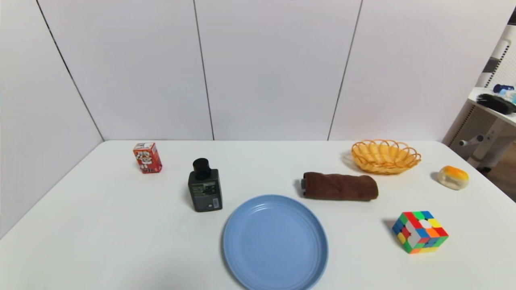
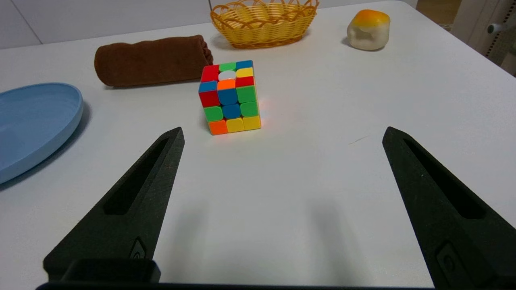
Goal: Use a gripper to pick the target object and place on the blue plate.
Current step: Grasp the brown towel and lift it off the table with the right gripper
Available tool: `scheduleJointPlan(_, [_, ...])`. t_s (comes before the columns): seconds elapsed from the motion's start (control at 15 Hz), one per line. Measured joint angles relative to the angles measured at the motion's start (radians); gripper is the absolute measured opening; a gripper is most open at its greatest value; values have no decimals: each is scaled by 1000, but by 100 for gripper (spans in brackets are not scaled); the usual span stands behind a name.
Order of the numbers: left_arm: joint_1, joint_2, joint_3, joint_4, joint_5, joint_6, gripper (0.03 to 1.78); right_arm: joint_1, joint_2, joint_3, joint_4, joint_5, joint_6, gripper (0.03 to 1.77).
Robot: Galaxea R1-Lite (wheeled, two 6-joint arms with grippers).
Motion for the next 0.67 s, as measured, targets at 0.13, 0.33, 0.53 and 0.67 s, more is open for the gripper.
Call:
scheduleJointPlan(0.13, [0,0,0,0,0,0,169,0,0,0,0,0,0,170])
scheduleJointPlan(0.33, [0,0,0,0,0,0,169,0,0,-1,7,0,-1,170])
scheduleJointPlan(0.53, [0,0,0,0,0,0,169,0,12,-15,59,0,-9,170])
scheduleJointPlan(0.67, [0,0,0,0,0,0,169,0,43,-51,86,6,-8,170])
